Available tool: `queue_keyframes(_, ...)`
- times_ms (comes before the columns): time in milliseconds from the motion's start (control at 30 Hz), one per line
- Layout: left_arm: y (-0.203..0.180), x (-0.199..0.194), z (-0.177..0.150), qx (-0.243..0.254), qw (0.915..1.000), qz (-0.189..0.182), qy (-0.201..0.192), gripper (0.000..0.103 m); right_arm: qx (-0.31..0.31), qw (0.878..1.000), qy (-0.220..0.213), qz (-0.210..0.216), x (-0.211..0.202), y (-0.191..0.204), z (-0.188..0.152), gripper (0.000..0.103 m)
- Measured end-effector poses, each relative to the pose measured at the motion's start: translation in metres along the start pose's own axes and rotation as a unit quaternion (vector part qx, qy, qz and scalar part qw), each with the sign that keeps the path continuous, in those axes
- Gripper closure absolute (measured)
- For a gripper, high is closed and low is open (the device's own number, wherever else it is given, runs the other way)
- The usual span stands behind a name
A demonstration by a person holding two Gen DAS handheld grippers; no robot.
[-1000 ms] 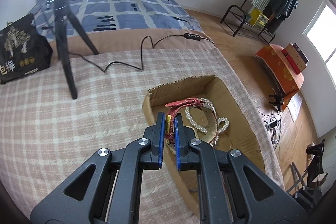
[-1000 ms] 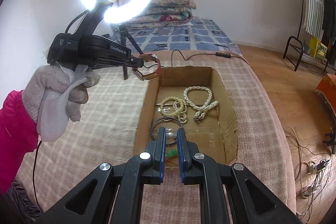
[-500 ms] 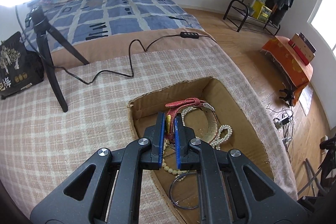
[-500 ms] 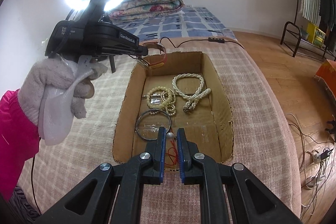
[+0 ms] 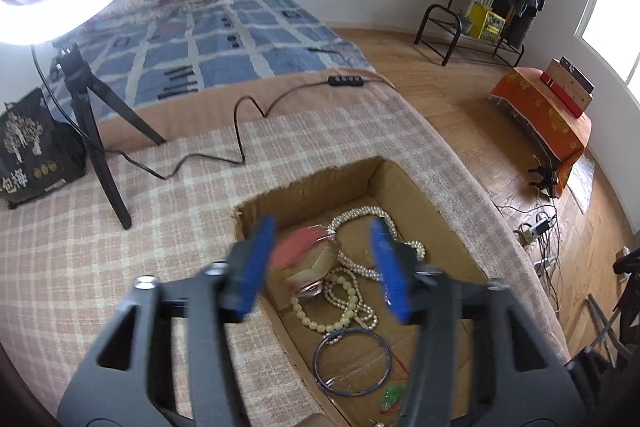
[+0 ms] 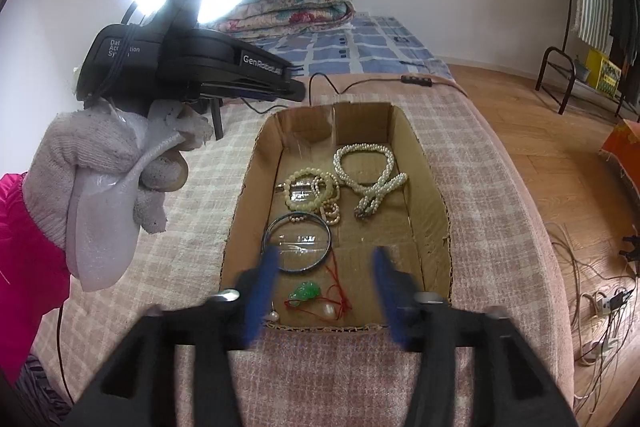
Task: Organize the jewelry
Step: 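Open both tools to release the watch and earring into the box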
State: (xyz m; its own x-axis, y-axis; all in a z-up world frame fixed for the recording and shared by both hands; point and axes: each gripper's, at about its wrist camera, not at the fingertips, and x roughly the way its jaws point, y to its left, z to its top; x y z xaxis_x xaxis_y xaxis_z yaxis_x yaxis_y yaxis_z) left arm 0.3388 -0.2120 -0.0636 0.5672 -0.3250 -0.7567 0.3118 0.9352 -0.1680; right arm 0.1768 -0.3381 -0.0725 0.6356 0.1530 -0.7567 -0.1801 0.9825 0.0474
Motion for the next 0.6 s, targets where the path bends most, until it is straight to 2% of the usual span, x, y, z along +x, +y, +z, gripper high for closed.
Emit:
queue_keyframes(67,-0.002,-0.005,0.001,0.006,0.9999,0.003,-0.010,0.034,-0.007,1.000,-0.007,-0.005,-0.003,0.003,0.000,0.018)
queue_keyframes(133,-0.004,-0.009,0.001,0.011,0.9999,0.002,-0.011,0.028,-0.013,1.000,-0.009,-0.008,-0.004,0.006,0.001,0.014)
queue_keyframes(267,-0.007,-0.019,0.001,0.018,0.9996,0.003,-0.020,0.027,-0.021,1.000,-0.011,-0.021,-0.006,0.010,0.000,0.008)
queue_keyframes(600,-0.006,-0.048,-0.001,0.015,0.9992,0.010,-0.035,0.024,-0.017,0.999,-0.031,-0.027,-0.022,0.014,0.003,0.005)
